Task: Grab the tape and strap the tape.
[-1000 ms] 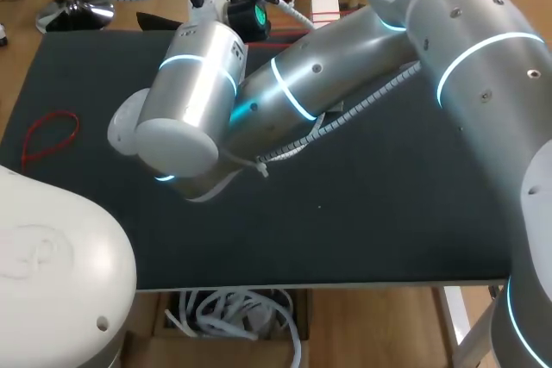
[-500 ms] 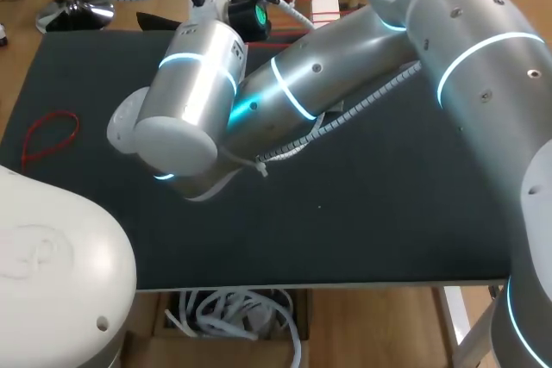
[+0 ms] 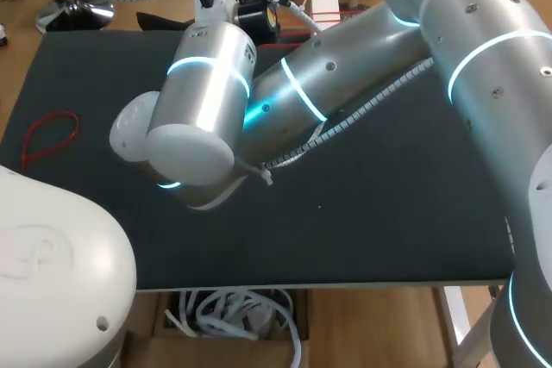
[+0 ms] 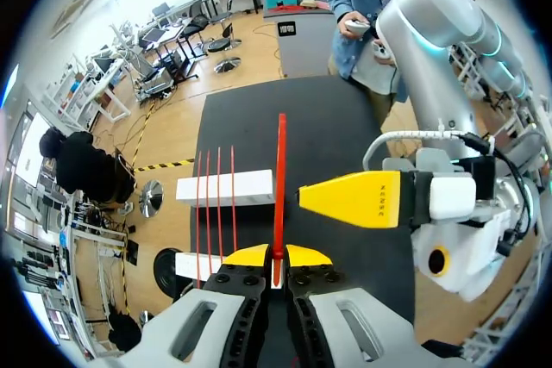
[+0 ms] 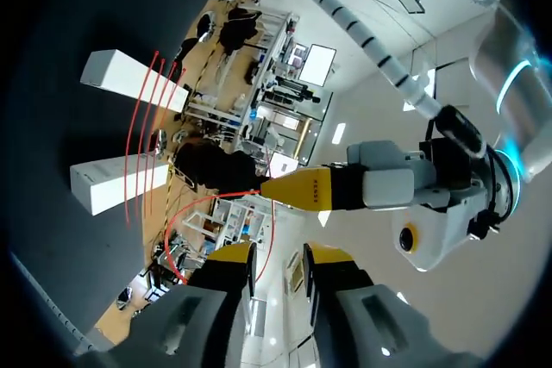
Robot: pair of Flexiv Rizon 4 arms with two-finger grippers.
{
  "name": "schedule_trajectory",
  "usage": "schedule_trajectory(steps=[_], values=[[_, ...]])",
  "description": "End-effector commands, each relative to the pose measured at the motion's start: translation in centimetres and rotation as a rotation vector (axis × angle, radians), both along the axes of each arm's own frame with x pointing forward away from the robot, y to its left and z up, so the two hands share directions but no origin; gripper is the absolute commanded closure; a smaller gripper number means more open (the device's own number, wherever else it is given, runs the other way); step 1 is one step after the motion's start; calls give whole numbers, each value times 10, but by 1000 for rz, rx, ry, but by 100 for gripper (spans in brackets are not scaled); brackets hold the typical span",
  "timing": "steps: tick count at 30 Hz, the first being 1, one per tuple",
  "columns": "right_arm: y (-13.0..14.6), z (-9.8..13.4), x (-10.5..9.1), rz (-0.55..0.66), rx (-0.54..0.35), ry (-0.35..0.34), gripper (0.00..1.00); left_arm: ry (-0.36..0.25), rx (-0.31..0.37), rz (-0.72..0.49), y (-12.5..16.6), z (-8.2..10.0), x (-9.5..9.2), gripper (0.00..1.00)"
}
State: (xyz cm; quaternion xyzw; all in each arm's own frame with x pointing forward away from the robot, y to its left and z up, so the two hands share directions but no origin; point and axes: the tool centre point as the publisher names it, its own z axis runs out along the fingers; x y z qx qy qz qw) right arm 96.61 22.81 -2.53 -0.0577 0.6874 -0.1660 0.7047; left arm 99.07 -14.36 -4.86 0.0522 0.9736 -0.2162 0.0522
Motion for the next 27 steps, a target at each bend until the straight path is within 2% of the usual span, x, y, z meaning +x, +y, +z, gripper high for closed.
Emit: schedule_trajectory(steps=[1, 4, 6, 17, 21, 27], values=[[-11, 7, -6, 29, 6, 16, 71, 1, 4, 1, 0, 1, 0, 100], [-19, 11, -10, 35, 20, 10, 45, 1, 4, 1, 0, 1, 0, 100], [-26, 14, -11, 39, 29, 6, 0, 1, 4, 1, 0, 1, 0, 100], [-86, 19, -10, 13, 69, 0, 0, 1, 4, 1, 0, 1, 0, 100], [-115, 26, -9, -9, 84, -7, 0, 1, 4, 1, 0, 1, 0, 100], [-165, 33, -1, -50, 99, 19, 0, 1, 4, 1, 0, 1, 0, 100]])
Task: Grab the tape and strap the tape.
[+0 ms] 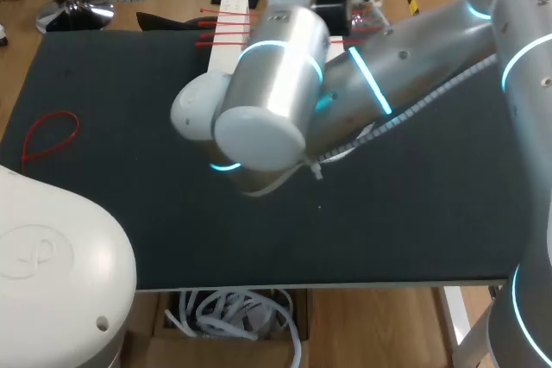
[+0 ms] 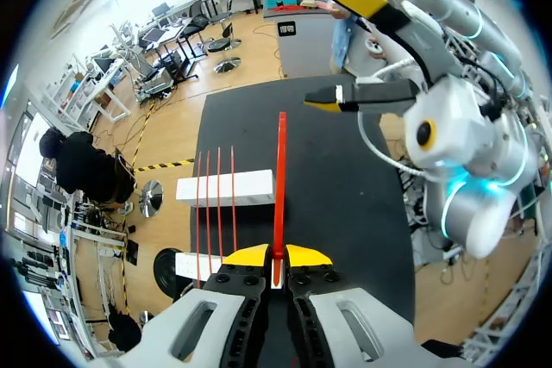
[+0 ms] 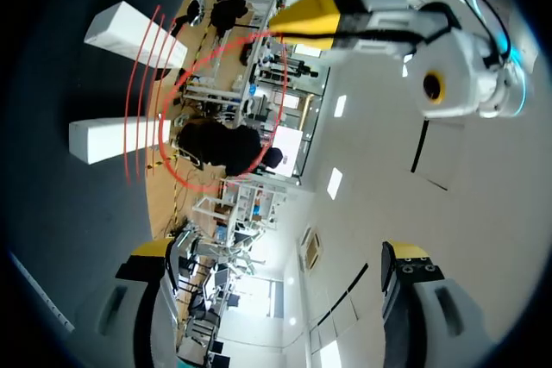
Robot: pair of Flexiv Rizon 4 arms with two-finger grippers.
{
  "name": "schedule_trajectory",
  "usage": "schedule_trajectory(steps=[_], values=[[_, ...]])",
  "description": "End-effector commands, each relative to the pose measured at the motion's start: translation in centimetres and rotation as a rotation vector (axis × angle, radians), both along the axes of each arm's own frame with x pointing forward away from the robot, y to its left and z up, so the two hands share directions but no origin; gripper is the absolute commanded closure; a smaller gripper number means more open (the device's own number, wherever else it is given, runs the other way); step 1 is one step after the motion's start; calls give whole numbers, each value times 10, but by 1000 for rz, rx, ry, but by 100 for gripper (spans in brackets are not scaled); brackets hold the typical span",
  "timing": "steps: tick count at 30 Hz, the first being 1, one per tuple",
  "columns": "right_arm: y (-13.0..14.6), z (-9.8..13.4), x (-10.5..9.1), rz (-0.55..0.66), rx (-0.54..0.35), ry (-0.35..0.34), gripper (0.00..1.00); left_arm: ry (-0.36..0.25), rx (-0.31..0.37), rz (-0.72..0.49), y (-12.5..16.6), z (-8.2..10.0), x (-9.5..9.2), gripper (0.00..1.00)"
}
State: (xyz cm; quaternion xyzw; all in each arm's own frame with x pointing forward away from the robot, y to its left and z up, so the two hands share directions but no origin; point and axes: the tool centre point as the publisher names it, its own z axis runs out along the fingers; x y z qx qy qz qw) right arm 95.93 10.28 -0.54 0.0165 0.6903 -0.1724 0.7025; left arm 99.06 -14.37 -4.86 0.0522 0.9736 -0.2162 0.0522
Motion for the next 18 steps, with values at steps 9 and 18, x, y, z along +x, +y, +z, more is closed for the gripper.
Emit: schedule_trajectory(steps=[9, 18], values=[[-106, 20, 16, 50, 12, 47, 0, 1, 4, 1, 0, 1, 0, 100], [-134, 17, 18, 146, 20, 111, 0, 1, 4, 1, 0, 1, 0, 100]])
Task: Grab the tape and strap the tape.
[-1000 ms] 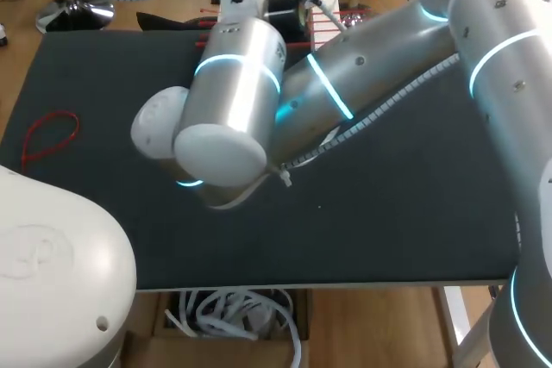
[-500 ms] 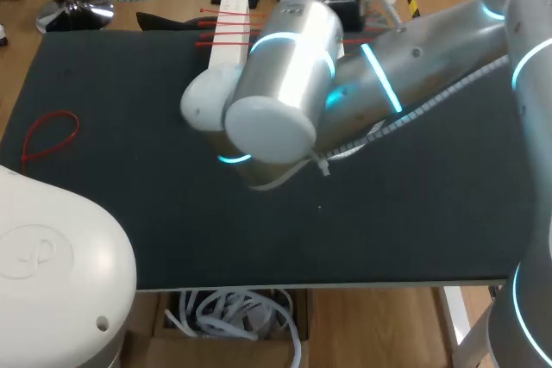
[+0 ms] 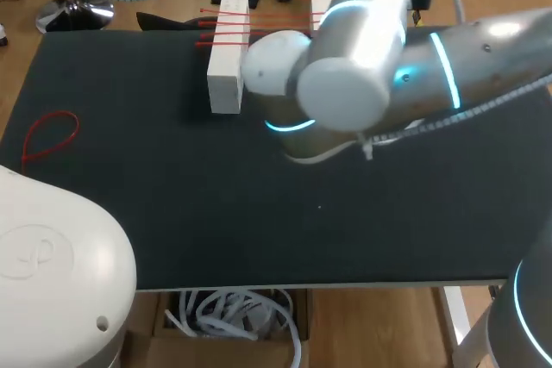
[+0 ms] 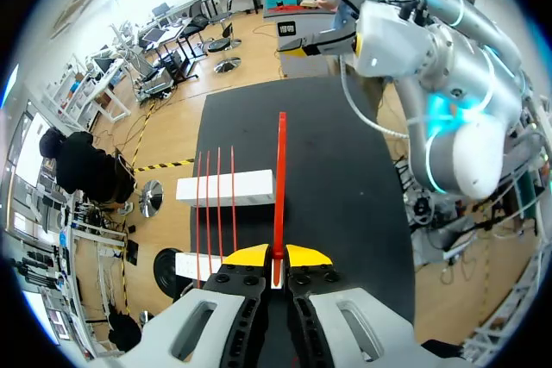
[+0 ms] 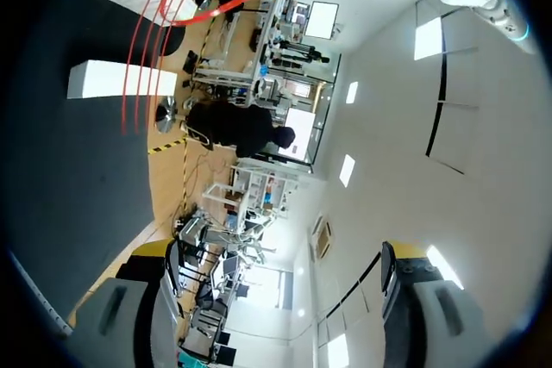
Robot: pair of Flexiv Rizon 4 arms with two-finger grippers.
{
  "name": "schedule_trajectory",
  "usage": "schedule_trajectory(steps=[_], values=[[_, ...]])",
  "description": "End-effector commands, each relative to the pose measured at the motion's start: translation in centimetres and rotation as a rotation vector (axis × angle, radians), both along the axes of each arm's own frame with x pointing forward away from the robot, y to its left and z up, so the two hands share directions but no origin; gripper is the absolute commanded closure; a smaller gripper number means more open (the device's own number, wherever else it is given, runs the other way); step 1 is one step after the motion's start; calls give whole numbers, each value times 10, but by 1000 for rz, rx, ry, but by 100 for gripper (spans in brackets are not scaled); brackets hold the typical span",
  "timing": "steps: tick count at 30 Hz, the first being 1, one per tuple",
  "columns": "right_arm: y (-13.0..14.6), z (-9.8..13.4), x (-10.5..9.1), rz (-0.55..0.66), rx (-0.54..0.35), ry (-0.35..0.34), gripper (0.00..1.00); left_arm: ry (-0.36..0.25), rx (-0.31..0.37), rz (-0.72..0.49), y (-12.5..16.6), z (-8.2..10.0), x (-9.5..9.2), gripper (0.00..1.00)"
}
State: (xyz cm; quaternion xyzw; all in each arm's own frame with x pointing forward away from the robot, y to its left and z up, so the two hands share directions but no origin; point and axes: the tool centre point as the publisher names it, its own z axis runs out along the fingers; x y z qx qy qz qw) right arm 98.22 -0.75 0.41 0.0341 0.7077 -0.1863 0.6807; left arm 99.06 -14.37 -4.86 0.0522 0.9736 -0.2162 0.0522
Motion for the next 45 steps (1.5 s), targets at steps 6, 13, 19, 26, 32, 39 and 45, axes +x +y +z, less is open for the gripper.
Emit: schedule_trajectory(steps=[6, 13, 19, 26, 32, 39, 45], values=[[-23, 3, -2, 222, 24, 84, 0, 1, 4, 1, 0, 1, 0, 100], [-23, 3, -2, 222, 24, 84, 0, 1, 7, 7, 5, -2, -1, 100], [-23, 3, -2, 222, 24, 84, 0, 40, 66, 55, 49, -35, -6, 100], [-23, 3, -2, 222, 24, 84, 0, 96, 131, 180, 127, -90, -19, 100], [-23, 3, -2, 222, 24, 84, 0, 195, 142, 313, 200, -135, -38, 100], [-23, 3, -2, 222, 24, 84, 0, 347, 249, 385, 284, -177, -54, 100], [-23, 3, -2, 222, 24, 84, 0, 478, 331, 418, 338, -204, -58, 100]])
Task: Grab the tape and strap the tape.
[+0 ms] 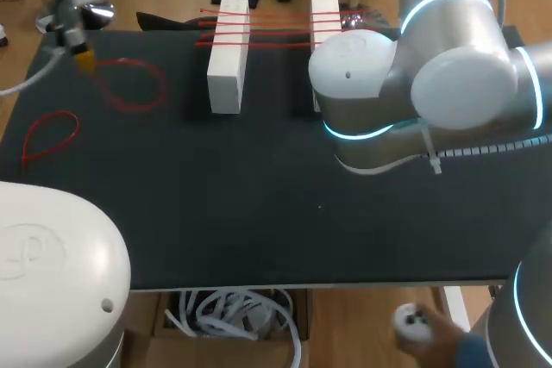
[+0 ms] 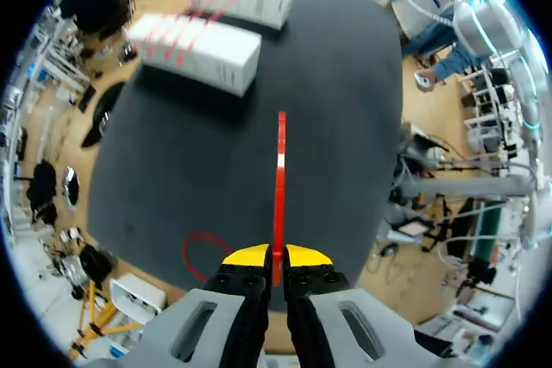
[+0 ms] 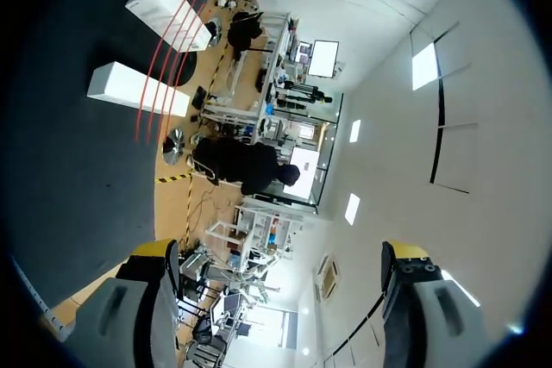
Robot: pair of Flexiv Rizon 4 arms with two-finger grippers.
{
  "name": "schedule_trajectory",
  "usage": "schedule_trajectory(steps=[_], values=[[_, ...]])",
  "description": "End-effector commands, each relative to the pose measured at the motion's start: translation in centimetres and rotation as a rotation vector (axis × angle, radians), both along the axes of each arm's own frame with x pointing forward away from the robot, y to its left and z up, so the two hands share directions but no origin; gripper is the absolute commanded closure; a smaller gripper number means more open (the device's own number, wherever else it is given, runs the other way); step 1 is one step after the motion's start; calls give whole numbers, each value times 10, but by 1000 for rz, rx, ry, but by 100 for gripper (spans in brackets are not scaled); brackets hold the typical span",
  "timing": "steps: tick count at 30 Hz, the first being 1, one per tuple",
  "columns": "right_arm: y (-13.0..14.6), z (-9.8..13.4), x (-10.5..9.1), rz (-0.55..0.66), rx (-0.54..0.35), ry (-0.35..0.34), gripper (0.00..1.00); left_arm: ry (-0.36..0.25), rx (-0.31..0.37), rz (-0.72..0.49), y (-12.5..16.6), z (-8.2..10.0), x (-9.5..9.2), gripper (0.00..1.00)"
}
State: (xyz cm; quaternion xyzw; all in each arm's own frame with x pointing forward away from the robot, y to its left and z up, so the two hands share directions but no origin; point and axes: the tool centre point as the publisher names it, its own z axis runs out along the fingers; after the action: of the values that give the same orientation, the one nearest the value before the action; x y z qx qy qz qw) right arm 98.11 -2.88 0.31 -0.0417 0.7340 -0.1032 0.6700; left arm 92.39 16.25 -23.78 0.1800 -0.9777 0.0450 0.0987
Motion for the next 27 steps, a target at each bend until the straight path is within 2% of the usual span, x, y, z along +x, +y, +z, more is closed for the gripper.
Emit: schedule_trajectory(steps=[1, 2, 12, 17, 18, 19, 20, 27], values=[[-2, 4, -1, 4, -2, 10, 0, 99, -12, 31, 38, -18, 9, 100], [-2, 4, -1, 4, -2, 10, 0, 105, -10, 52, 41, -16, 9, 100], [-2, 4, -1, 4, -2, 10, 0, 180, 75, 184, 90, -55, 13, 100], [-2, 4, -1, 4, -2, 10, 0, 194, 105, 254, 111, -51, 11, 100], [-2, 4, -1, 4, -2, 10, 0, 190, 106, 253, 112, -49, 11, 78], [-2, 4, -1, 4, -2, 10, 0, 198, 109, 245, 112, -48, 11, 52], [-2, 4, -1, 4, -2, 10, 0, 205, 110, 243, 113, -47, 12, 0], [-2, 4, -1, 4, -2, 10, 0, 205, 110, 243, 113, -47, 12, 0]])
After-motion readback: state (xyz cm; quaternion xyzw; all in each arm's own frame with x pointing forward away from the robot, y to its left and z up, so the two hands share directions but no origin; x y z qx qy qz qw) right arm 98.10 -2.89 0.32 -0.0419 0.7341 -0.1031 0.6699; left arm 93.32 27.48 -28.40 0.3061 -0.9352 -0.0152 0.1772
